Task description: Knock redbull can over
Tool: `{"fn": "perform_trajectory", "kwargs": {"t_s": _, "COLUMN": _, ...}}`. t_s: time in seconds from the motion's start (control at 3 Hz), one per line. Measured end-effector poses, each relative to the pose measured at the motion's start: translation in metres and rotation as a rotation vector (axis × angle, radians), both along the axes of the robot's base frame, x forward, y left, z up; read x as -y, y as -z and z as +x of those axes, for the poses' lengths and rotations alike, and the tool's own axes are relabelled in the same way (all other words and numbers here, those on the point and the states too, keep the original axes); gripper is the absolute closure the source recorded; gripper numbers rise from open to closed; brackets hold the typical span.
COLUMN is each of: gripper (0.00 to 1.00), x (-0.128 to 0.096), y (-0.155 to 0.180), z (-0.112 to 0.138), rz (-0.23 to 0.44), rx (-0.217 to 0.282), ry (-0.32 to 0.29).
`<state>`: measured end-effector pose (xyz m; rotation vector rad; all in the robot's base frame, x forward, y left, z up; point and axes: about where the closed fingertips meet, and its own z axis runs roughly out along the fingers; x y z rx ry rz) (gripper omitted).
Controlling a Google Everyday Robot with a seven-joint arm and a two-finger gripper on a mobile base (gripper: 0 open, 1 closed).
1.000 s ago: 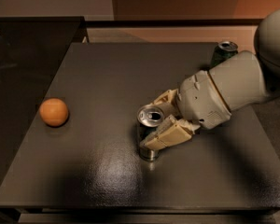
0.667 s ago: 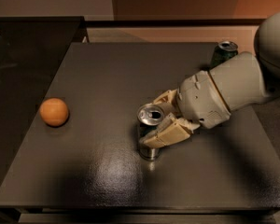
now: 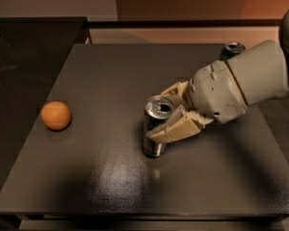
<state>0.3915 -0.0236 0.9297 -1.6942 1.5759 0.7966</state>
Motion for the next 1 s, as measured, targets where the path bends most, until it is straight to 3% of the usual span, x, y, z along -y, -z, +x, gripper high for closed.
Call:
{"fn": "perform_trajectory", "kwargs": {"t_s": 0.67, "gripper": 1.00, "x": 0.012, "y": -0.028, "z": 0.009, "rz": -0.047, "rx": 0.043, "ry": 0.038}}
{"fn": "perform_trajectory", "kwargs": {"t_s": 1.0, "gripper": 1.00, "x": 0.024, "y": -0.035, "z": 0.017, "rz": -0.121, "rx": 0.059, "ry": 0.086}}
